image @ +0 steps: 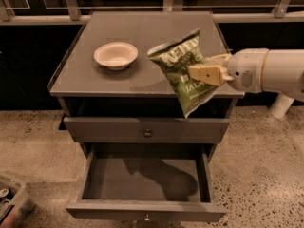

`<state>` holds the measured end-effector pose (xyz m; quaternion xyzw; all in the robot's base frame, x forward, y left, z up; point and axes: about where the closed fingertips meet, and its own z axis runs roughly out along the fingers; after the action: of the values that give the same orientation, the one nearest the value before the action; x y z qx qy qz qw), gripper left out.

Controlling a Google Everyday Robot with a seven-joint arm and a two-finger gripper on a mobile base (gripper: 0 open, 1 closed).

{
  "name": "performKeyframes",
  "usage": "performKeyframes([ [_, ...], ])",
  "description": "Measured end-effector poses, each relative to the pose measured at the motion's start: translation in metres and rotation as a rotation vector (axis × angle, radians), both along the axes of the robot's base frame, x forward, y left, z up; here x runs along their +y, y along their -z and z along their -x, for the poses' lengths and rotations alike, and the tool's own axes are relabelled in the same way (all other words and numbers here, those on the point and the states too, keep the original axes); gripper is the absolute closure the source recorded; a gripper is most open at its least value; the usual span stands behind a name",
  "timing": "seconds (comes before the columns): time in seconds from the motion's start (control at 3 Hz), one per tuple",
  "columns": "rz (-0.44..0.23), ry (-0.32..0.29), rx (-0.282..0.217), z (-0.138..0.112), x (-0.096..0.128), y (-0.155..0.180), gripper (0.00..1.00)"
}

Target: Pick green jalapeno chip bag from middle drawer and place on counter

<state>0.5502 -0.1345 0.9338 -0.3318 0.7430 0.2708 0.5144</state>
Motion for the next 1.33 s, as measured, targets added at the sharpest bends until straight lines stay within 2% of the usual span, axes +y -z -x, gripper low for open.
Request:
performKeyframes([
  [0.33,-0.007,0.013,0.001,-0.032,0.002,-0.016,1.0],
  [0.67,0.005,0.047,0.018,-0.065,0.008,-0.017,1.0],
  [1.0,0.013,0.087,0.051,-0.093,0.009,-0.004,1.0],
  [1.33,0.022,0.121,0.075,-0.112,0.008,0.009,1.0],
])
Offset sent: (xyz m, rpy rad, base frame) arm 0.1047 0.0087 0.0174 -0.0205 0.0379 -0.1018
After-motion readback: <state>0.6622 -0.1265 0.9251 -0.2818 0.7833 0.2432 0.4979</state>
